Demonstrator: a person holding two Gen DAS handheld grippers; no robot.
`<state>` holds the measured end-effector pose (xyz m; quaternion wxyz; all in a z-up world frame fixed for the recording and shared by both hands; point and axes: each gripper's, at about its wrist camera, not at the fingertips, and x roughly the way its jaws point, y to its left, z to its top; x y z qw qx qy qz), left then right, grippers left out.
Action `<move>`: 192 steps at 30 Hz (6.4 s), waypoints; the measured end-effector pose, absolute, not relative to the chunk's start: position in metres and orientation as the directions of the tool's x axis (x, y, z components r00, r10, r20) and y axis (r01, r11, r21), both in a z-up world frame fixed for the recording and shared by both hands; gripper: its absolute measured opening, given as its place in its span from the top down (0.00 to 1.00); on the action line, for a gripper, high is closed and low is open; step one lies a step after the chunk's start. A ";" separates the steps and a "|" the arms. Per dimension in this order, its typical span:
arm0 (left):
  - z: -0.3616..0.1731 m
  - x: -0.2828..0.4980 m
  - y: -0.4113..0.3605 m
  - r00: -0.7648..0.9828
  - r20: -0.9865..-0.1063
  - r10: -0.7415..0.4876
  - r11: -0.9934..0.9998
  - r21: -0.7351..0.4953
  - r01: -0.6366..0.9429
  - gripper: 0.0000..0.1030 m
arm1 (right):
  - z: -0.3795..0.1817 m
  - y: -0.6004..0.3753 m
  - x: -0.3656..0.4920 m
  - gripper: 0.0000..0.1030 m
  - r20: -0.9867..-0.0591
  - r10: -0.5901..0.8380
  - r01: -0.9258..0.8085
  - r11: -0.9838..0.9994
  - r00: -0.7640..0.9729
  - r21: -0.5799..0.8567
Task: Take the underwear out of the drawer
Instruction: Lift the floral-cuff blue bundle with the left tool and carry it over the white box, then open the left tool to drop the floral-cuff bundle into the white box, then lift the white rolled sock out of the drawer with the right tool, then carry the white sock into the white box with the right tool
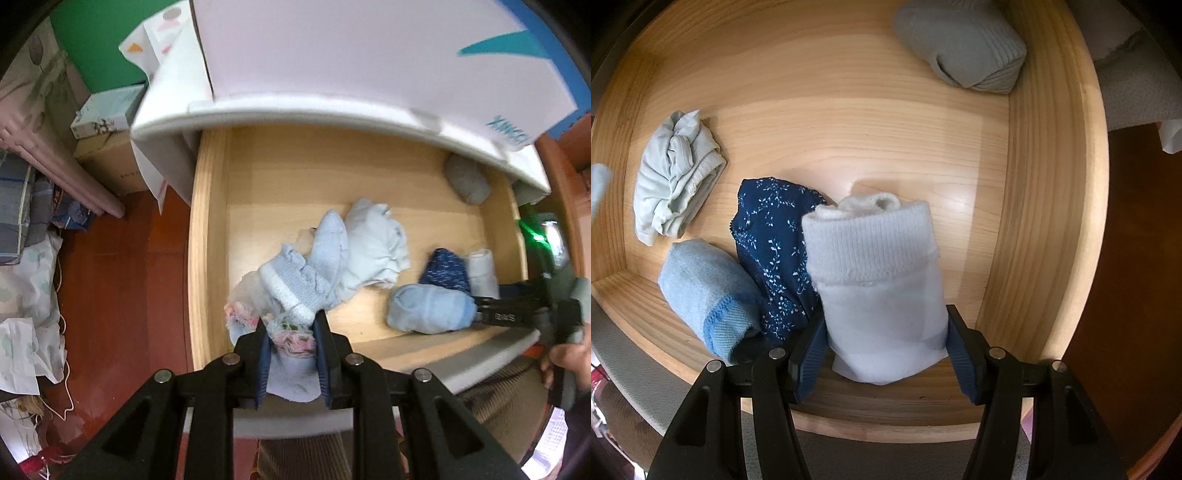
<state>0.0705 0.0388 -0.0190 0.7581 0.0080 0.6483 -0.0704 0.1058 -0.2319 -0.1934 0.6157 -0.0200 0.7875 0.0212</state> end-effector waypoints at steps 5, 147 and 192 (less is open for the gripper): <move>0.018 0.055 0.039 0.212 -0.970 -0.116 0.986 -0.086 0.144 0.80 | -0.194 -0.231 0.106 0.44 -0.971 -0.006 -0.058 0.998 -0.240 0.008; -0.021 0.008 0.041 0.385 -0.916 -0.111 0.978 -0.169 -0.119 0.45 | -0.175 -0.239 0.136 0.47 -0.956 -0.185 -0.147 0.977 -0.226 -0.154; -0.011 -0.001 0.025 0.452 -0.891 -0.027 0.998 -0.048 -0.035 0.45 | 0.118 -0.145 0.254 0.53 -0.954 0.078 -0.218 0.976 0.291 0.013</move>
